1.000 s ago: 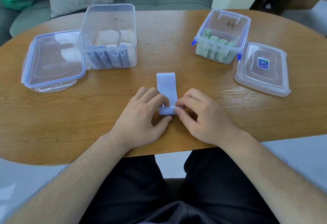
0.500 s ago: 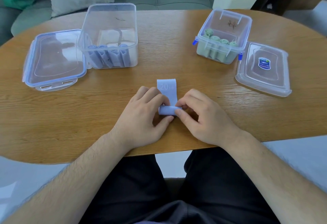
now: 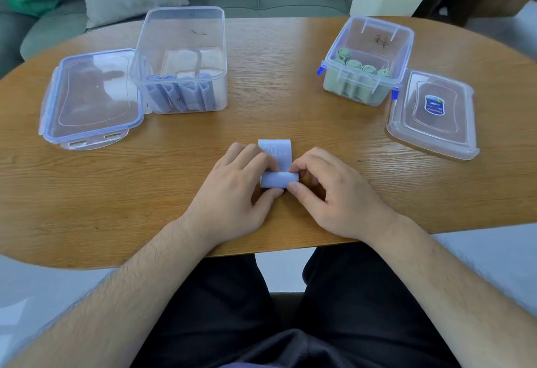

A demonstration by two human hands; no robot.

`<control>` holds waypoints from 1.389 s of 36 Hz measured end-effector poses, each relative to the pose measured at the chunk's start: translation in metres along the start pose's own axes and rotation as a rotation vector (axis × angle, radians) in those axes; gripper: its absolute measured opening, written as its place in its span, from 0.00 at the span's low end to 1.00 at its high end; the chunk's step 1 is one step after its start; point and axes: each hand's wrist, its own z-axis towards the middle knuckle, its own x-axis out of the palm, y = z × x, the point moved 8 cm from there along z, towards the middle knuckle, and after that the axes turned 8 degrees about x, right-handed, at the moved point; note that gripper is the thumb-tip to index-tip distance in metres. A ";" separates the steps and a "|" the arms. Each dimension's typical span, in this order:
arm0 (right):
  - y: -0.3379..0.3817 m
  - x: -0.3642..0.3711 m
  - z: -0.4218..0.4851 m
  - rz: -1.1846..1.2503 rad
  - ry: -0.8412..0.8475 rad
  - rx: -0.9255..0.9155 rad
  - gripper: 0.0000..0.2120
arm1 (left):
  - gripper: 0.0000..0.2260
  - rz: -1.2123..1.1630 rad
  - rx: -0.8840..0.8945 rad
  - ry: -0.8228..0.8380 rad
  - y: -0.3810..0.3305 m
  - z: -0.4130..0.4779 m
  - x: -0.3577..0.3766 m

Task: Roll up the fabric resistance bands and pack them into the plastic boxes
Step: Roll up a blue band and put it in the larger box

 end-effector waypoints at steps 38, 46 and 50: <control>-0.001 -0.003 -0.001 0.110 0.014 0.028 0.17 | 0.12 -0.020 0.036 -0.026 -0.003 0.001 -0.003; 0.001 -0.004 -0.001 0.084 0.001 -0.006 0.11 | 0.17 -0.019 0.046 -0.037 -0.007 0.002 -0.006; 0.000 -0.004 -0.001 0.109 0.000 0.003 0.13 | 0.13 -0.026 0.042 -0.046 -0.006 0.001 -0.007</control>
